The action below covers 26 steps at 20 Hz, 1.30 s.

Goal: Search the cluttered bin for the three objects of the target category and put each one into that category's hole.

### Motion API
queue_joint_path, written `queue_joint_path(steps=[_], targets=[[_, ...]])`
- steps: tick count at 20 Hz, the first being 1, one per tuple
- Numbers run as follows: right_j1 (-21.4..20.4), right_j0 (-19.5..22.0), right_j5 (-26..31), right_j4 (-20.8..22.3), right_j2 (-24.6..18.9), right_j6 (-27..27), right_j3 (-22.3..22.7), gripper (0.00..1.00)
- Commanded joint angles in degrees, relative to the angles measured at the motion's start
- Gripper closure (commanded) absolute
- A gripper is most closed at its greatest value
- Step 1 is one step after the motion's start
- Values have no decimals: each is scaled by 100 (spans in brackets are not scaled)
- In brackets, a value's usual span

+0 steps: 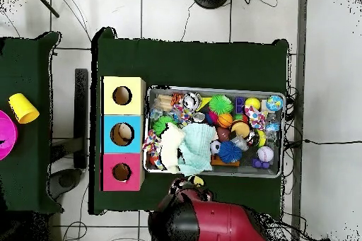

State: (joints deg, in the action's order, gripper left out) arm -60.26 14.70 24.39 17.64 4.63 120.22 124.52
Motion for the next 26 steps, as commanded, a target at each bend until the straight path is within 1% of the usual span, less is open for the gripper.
queue_joint_path(steps=[1,4,8,14,20,23,26], targets=[[-4,-432,107,-686,212,1549,193,100],[120,-593,74,-953,217,1562,132,100],[273,-913,-11,-1197,341,1682,62,100],[611,-1375,-194,-1577,527,1798,-35,100],[1016,-1642,-689,-1920,629,1794,-7,100],[1091,-1786,-790,-2071,718,1799,29,100],[1107,-1815,-892,-2288,673,1768,131,100]])
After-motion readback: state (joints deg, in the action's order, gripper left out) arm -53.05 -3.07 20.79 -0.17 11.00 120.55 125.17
